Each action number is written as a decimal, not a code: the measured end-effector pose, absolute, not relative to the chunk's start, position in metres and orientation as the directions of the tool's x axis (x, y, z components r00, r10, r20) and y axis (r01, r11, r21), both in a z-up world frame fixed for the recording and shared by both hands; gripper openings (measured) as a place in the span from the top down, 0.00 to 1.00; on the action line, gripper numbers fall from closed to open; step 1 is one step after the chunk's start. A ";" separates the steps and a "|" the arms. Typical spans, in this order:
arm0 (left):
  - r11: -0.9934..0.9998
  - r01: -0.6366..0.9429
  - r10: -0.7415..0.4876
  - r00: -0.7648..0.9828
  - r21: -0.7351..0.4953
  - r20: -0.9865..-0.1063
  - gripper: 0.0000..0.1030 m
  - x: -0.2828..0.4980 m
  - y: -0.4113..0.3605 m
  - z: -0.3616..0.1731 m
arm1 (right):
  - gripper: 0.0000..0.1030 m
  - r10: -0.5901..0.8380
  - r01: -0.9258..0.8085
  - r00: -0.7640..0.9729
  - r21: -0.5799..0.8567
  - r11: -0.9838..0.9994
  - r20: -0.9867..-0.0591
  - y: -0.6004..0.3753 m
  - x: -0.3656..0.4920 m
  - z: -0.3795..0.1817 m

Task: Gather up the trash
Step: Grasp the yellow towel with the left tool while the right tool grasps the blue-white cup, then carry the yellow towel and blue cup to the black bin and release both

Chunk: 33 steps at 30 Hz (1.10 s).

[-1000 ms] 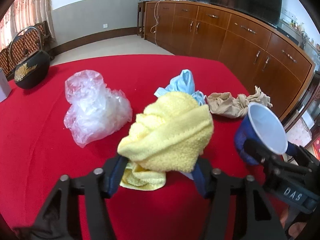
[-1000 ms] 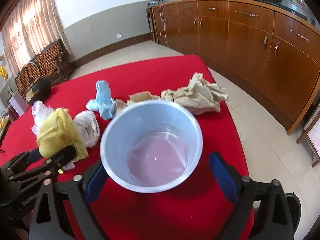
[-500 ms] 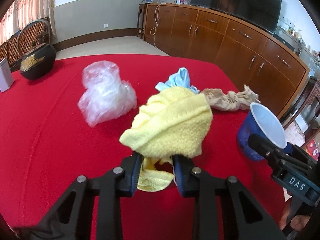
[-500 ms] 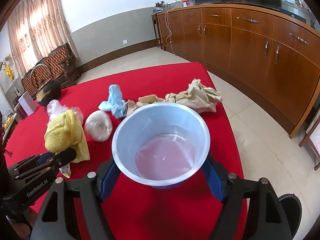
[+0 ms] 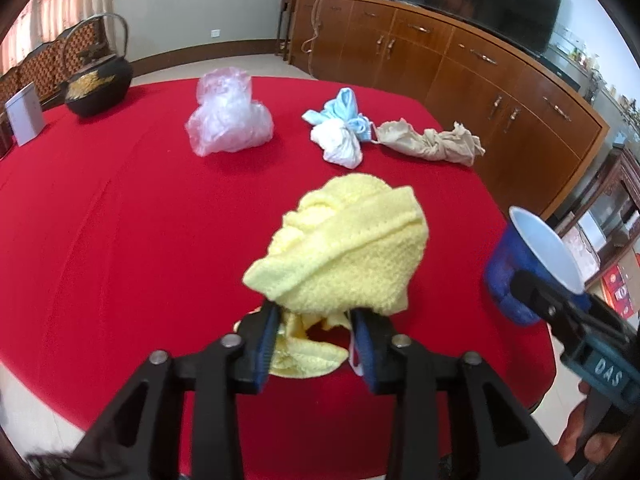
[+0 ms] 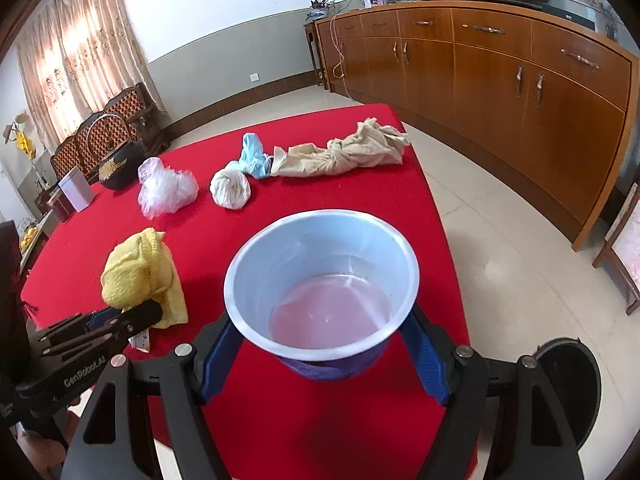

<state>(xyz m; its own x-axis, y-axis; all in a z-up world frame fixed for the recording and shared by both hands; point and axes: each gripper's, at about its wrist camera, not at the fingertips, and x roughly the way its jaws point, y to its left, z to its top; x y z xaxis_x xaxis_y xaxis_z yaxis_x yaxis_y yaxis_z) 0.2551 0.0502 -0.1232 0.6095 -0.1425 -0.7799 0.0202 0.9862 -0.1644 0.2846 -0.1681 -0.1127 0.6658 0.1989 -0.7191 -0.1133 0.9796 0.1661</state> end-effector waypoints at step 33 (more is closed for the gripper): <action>0.981 0.092 -0.188 0.651 -0.169 -0.736 0.65 0.275 0.035 -0.127 | 0.26 0.197 -0.096 0.690 0.182 0.979 -0.696 -0.173 0.295 -0.112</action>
